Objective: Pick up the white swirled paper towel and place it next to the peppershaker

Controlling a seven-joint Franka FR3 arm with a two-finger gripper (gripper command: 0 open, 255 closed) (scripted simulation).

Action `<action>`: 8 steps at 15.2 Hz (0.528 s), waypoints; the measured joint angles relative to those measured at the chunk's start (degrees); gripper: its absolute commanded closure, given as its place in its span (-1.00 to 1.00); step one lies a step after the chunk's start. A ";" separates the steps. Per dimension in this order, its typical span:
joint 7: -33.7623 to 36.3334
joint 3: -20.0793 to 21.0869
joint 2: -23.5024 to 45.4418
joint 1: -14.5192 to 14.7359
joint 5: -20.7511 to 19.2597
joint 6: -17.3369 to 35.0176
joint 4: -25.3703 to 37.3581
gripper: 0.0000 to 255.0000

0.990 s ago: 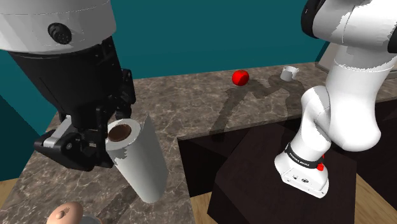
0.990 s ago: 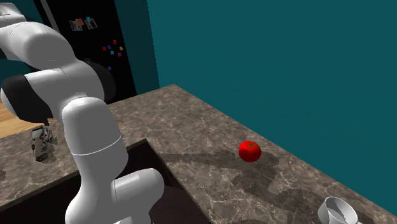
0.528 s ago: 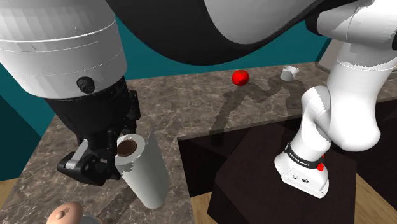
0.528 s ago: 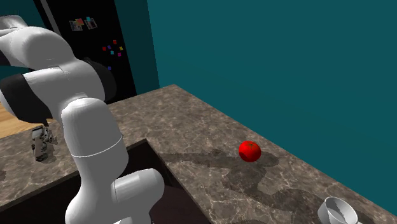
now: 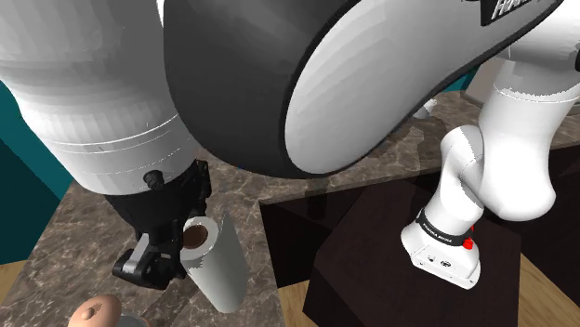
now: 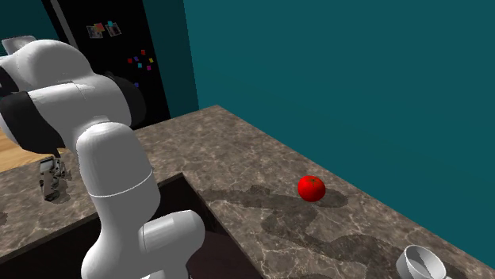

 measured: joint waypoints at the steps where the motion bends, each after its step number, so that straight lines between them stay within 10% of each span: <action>1: 0.12 0.00 0.14 0.03 -0.07 0.60 -0.47 1.00; 8: 0.58 -0.18 0.25 -0.25 -0.30 6.20 -6.00 1.00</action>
